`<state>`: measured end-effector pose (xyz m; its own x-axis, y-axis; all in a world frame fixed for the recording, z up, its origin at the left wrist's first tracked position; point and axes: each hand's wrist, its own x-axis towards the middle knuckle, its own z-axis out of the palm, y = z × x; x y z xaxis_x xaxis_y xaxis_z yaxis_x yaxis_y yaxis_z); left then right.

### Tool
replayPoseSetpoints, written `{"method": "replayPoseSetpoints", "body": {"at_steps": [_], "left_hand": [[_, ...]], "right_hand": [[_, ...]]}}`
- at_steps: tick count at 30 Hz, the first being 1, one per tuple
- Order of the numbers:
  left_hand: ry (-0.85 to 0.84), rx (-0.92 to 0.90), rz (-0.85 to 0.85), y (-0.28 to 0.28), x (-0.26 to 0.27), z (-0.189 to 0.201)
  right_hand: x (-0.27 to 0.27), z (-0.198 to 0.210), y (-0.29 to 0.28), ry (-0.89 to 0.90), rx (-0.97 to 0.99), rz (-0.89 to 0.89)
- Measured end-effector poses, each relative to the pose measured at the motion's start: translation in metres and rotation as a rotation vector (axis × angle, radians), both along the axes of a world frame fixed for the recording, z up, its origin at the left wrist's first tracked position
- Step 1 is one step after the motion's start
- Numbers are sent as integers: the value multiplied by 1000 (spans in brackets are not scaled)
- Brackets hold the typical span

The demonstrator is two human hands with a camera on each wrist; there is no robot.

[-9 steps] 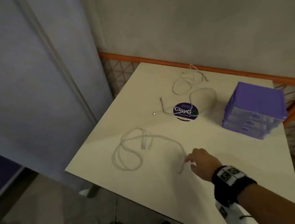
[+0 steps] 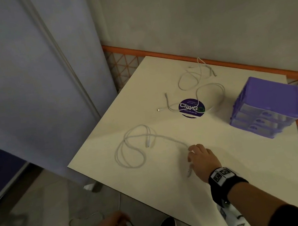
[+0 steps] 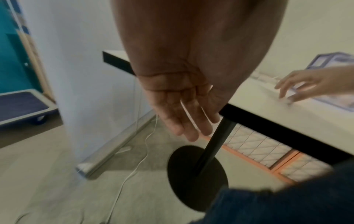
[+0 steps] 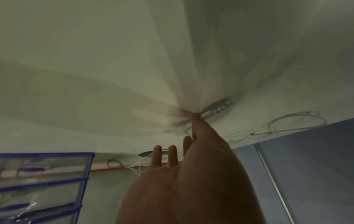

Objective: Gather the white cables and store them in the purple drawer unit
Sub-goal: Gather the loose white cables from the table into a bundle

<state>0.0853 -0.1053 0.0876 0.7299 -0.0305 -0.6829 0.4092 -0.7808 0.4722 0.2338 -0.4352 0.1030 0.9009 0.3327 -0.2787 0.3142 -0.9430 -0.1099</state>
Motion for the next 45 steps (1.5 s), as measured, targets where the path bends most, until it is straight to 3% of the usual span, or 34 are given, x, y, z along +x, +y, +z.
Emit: {"method": "replayPoseSetpoints", "body": {"at_steps": [4,9,13,19,23,26,29,31,35,39,42,45], "left_hand": [[-107,-48,-37,-23,38,27],[-235,-198,-41,-65,96,62],[-309,-395,93,-105,134,86],[-401,-655,357,-137,180,106],[-430,-827,542,-135,217,116],[-405,-959,719,-128,248,117],[-366,-944,821,-122,273,113],[-333,-895,864,-120,285,107],[-286,-813,793,-116,297,92],[-231,-795,735,-114,301,79],[-172,-779,720,-118,305,71],[-105,-801,744,-127,304,69]], "right_hand": [[-3,3,-2,-7,95,5],[-8,39,19,118,587,-263],[-5,59,39,174,954,-428],[10,81,57,337,1122,-459],[37,78,46,340,1069,-450],[75,67,38,238,1021,-500],[125,46,31,64,820,-478],[158,32,28,62,630,-412],[201,7,29,133,335,-268],[204,-8,29,124,75,-201],[192,-17,26,18,163,-219],[182,-21,21,-26,411,-296]]}}
